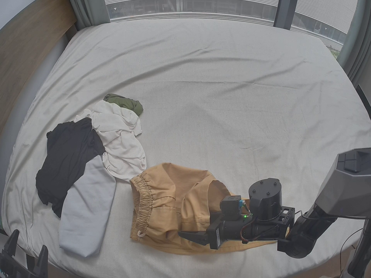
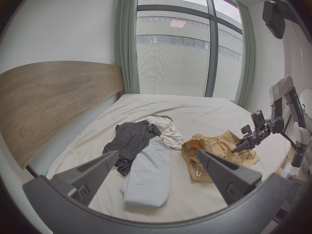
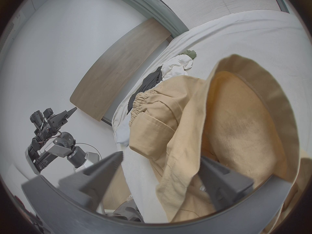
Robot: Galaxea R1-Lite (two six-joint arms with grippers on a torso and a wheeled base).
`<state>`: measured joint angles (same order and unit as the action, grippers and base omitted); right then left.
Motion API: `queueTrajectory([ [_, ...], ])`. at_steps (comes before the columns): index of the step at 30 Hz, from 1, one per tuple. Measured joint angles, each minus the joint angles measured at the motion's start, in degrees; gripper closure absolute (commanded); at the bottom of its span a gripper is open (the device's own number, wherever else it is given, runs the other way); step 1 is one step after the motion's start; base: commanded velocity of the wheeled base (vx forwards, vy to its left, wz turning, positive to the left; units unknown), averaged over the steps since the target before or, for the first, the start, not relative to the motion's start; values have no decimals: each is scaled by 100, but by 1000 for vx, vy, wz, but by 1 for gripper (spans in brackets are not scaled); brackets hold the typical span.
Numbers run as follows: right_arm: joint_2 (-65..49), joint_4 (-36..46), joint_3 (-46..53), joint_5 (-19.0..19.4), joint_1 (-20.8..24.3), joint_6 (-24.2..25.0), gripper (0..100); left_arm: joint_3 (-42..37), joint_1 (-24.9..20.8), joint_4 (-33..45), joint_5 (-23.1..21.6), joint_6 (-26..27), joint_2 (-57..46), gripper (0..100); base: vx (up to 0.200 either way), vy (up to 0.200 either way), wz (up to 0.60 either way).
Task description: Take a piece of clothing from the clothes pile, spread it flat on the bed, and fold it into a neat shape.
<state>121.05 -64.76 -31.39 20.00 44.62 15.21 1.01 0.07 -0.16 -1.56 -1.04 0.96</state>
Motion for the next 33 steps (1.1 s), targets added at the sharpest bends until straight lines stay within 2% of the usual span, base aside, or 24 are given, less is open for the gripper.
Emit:
queueTrajectory([
  [14, -16, -66, 122, -2, -68, 6, 100, 0, 2, 0, 4, -5, 0, 0, 0, 0, 0],
  [25, -923, -162, 669, 27, -267, 62, 100, 0, 0, 0, 11, -22, 0, 0, 0, 0, 0],
  [33, -1730, -539, 1086, 141, -606, 408, 100, 0, 0, 0, 15, -41, 0, 0, 0, 0, 0],
])
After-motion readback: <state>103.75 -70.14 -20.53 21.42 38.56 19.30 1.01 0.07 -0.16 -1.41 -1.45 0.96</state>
